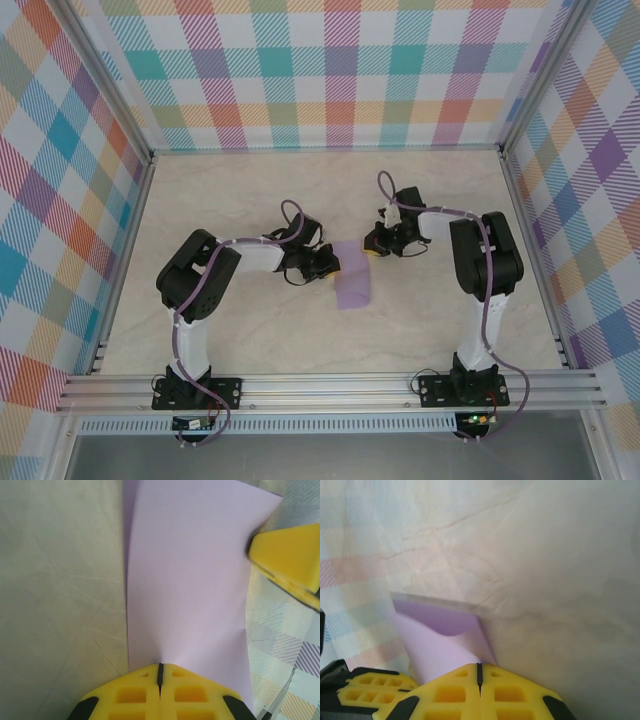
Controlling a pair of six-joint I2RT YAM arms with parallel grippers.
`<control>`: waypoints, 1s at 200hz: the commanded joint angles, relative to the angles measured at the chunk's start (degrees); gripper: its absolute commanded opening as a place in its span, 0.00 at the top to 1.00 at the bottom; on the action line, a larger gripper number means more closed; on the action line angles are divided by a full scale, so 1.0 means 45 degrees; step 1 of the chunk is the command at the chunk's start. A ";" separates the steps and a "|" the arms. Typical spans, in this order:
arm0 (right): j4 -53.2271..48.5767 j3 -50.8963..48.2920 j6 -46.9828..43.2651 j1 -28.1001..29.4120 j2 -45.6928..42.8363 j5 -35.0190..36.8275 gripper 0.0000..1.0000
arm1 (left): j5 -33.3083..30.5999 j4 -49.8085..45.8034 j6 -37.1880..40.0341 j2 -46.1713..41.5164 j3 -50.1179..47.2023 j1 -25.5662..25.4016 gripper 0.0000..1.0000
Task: Fold a paper plane with a square sheet of paper (pick it up from the middle)
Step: Fold the square sheet of paper in half at the center of the table.
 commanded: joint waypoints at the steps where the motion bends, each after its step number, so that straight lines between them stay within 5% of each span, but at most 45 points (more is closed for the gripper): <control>1: 0.0301 0.0172 0.0410 -0.0353 -0.0360 0.1696 1.00 | -0.2310 -0.4638 0.0054 0.2320 -0.1755 -0.0147 1.00; 42: 0.0958 -0.0181 0.0557 0.0369 -0.1595 0.0553 1.00 | -0.2247 -0.4635 0.0052 0.2273 -0.1592 -0.0147 1.00; 93: 0.0211 0.0723 0.0352 0.1464 -0.0328 0.0167 1.00 | -0.2234 -0.4731 0.0141 0.2295 -0.1473 -0.0147 1.00; 200: 0.0150 0.1716 0.0230 -0.0234 0.1107 0.1678 1.00 | -0.2203 -0.4658 0.0150 0.2372 -0.1854 -0.0147 1.00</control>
